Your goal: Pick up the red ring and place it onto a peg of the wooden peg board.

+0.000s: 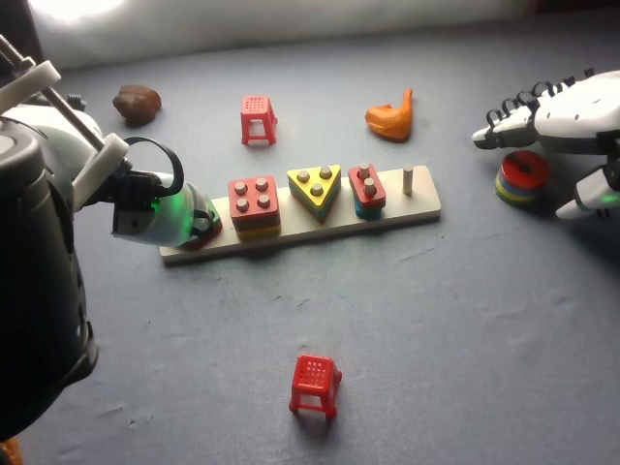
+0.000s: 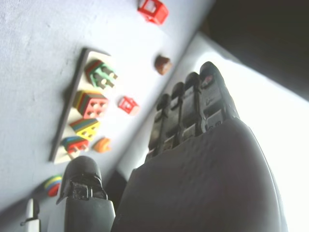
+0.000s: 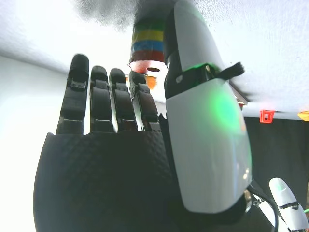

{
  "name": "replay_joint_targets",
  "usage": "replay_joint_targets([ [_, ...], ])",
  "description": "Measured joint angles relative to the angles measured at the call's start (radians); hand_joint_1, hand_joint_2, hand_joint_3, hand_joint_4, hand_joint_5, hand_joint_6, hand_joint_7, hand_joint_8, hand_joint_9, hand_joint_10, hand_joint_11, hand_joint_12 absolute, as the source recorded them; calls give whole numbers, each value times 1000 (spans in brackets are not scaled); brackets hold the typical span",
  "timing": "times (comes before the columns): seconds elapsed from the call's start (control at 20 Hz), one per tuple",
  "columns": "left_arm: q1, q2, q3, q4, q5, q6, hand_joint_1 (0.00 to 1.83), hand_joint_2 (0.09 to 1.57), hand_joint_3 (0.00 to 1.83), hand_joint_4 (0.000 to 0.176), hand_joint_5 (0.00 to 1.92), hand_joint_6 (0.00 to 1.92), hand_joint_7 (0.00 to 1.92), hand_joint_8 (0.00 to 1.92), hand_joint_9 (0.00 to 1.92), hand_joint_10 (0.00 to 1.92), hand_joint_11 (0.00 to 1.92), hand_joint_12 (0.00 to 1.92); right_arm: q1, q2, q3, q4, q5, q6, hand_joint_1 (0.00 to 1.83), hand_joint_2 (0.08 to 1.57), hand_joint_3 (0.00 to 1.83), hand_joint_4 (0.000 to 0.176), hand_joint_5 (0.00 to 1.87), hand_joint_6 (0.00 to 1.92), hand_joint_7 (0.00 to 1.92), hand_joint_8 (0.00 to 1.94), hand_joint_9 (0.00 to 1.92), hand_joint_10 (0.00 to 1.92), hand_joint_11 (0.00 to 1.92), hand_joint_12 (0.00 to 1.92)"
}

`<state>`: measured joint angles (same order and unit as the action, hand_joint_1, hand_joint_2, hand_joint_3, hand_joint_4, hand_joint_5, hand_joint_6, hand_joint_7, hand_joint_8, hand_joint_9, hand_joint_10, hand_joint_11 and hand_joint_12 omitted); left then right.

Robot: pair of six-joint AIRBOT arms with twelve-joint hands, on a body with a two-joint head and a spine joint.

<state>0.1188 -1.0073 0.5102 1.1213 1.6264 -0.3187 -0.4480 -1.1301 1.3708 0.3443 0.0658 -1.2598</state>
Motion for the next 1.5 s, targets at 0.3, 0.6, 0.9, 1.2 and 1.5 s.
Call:
replay_joint_targets([
  [0.3,0,0,0,0,0,0,0,1175,23,0,63,14,54,14,39,13,0,0,0,-6,0,0,21,0,1207,1101,0,0,644,30,777,23,745,113,208,1317],
  [0.6,0,0,0,0,1,0,0,1179,18,0,47,4,51,7,25,3,0,0,0,-6,0,0,42,0,1224,1118,0,0,910,1043,1065,899,1198,187,654,1283],
  [0.9,0,0,0,0,1,0,0,1174,9,0,67,7,78,12,51,10,0,0,14,-6,0,0,26,28,1215,1125,0,9,911,1075,1036,930,1205,199,670,1267],
  [1.2,0,0,0,0,1,0,0,1176,7,0,71,5,74,5,49,4,0,0,129,-26,-19,0,-22,34,1217,1125,1,1,907,1059,1036,949,1182,202,639,1286],
  [1.5,0,0,0,0,2,0,0,1184,7,0,91,6,93,7,67,9,14,7,209,-65,-25,0,-38,11,1217,1124,0,4,914,1054,1034,947,1169,246,662,1274],
])
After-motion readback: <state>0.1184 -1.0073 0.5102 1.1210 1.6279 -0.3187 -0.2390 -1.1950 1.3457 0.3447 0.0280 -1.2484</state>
